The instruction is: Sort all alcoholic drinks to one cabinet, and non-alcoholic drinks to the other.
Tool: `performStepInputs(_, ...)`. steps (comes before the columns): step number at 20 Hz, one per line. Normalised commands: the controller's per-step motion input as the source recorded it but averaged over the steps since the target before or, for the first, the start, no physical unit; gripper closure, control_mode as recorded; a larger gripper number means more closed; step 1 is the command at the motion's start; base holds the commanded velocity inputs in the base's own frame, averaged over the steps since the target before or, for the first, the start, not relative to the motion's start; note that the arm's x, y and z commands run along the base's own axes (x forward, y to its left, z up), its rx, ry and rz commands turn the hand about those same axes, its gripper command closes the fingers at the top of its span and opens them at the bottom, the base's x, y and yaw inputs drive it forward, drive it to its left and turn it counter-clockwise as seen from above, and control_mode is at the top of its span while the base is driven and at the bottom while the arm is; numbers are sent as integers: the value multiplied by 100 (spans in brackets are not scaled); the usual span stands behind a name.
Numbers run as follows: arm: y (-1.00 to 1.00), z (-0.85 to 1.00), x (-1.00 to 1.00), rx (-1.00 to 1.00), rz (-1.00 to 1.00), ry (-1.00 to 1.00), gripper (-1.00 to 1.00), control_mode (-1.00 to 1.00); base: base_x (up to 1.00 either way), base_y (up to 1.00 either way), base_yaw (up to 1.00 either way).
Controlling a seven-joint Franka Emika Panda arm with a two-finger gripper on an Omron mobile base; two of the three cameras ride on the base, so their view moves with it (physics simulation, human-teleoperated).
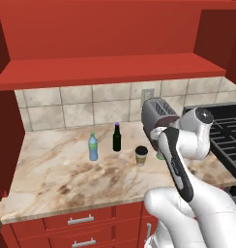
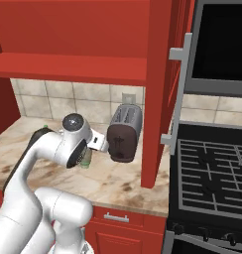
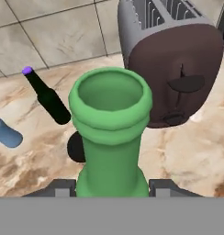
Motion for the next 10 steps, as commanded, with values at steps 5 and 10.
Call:
performStepInputs(5,25,100,-56,-2,0,-3,100,-100,0,0,0)
performStepInputs(10,10,100,-39,-3,0,-9,100,-100,0,0,0)
